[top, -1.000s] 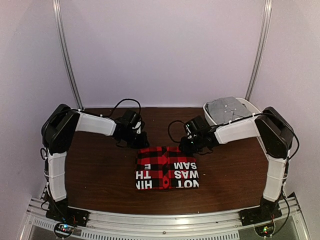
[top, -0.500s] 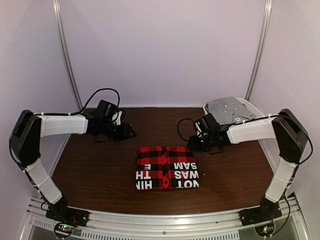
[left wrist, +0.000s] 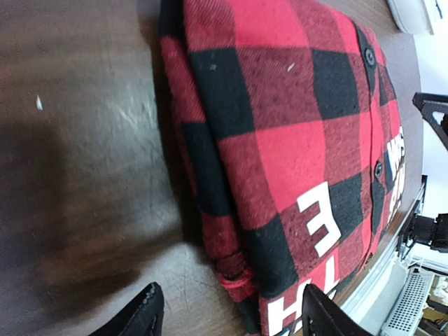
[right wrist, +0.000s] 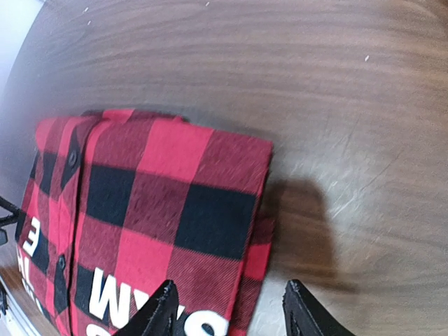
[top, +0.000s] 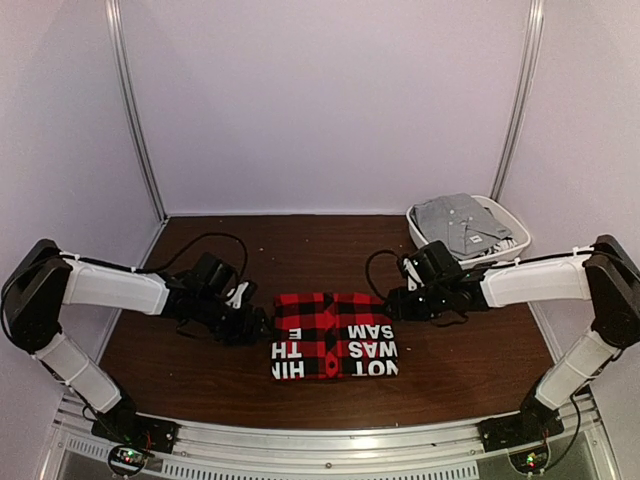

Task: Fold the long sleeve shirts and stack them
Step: Pick up the square-folded shirt from the center of the board.

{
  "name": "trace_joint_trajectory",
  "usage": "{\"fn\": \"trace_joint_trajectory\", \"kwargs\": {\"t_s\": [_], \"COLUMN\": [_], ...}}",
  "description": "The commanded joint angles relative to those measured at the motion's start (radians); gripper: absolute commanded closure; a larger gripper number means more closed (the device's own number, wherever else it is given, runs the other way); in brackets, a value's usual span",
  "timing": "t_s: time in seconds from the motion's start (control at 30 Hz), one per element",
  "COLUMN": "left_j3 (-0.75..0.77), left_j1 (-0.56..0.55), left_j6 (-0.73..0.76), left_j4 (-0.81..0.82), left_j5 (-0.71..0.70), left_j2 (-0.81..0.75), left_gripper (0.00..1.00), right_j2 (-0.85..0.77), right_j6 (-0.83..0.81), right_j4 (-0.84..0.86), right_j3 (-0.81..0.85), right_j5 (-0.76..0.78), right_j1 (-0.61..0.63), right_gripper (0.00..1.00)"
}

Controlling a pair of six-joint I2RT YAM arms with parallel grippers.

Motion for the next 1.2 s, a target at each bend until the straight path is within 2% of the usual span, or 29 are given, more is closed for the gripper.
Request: {"fn": "trace_joint_trajectory", "kwargs": {"t_s": [0.0,0.2,0.37,0.67,0.77,0.9,0.97,1.17], "left_j3": [-0.015,0.0,-0.009,-0.03,-0.05,-0.043,-0.029,0.076], "left_j1": [-0.018,-0.05,-0.073,-0.085,-0.085,-0.085,-0.084,-0.041], "left_j6": [-0.052,-0.086,-0.124,-0.182,-0.217,-0.23,-0.22,-0.045], "left_j4": [0.1,0.137,0.159,0.254,0.321,0.333,0.311,0.005], "left_j5": [0.03,0.029,0.007,0.027,0.052,0.053,0.043,-0.059], "left_j2": [0.018,0.083,0.115,0.161,0.161,0.159,0.149,0.08], "left_gripper": [0.3,0.31,0.38,0.63,0.73,0.88,0.99,1.0], "right_j2": [-0.031,-0.032,-0.033,-0.024,-0.022,-0.022,-0.021,-0.016], "right_j6": [0.031,0.048,0.059,0.071,0.075,0.081,0.081,0.086], "right_j4": [0.009,0.026,0.047,0.069,0.073,0.083,0.085,0.086], "right_j3": [-0.038,-0.062,-0.083,-0.103,-0.105,-0.109,-0.108,-0.091], "right_j5": [-0.009,-0.005,-0.007,-0.004,-0.006,-0.008,-0.008,-0.001], "right_j1": [0.036,0.056,0.061,0.07,0.072,0.075,0.078,0.103], "right_gripper": [0.48,0.48,0.48,0.48,0.48,0.48,0.48,0.48]}}
